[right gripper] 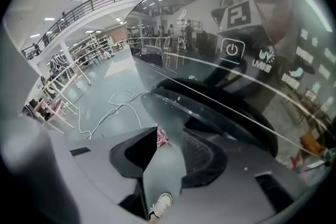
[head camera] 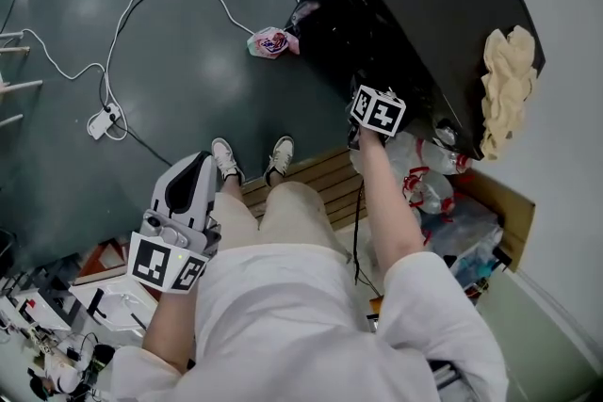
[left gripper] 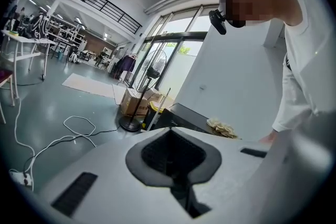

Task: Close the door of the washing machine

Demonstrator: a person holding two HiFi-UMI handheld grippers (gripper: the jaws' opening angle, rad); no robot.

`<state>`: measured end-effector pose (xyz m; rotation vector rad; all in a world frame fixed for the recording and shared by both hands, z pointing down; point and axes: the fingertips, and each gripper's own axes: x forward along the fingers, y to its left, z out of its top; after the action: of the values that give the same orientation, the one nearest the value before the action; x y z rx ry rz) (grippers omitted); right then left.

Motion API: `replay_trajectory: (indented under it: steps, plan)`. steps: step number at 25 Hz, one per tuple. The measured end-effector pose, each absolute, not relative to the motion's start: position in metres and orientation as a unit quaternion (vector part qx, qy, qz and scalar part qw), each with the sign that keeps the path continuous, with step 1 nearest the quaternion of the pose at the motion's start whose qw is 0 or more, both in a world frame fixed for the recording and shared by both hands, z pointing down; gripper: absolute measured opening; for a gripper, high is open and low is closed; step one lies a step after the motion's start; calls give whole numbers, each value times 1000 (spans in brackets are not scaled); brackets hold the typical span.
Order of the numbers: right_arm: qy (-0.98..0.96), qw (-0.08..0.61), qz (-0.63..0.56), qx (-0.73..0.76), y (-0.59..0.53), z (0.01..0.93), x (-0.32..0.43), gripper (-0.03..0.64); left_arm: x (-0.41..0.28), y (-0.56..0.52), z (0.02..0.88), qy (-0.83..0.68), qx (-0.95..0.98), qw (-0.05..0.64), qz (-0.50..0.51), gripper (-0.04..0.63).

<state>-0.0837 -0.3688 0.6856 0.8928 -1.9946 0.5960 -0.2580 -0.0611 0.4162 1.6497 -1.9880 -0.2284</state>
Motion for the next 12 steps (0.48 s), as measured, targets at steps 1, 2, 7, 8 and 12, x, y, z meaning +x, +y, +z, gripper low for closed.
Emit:
replay_trajectory:
  steps: [1,2,7,8,12]
  plan:
    - [-799,424,236,355,-369,686,-83,138,-256,-64,415,-738,613,269,-84,5]
    - [-800,422,237,354,-369,685,-82,138,-255,-66,414,-739,613,267,-84,5]
    - [-804,426,244,337,-371,688,-83,103,-250,-71,408,-742,613,259,-80,5]
    - [-804,428,243,334,-371,688,-82,91,-249,-72,406,-743,612,258,-79,5]
    - [-808,420,246,333,-372,686,-81,80,-243,-71,400,-746,612,252,-75,5]
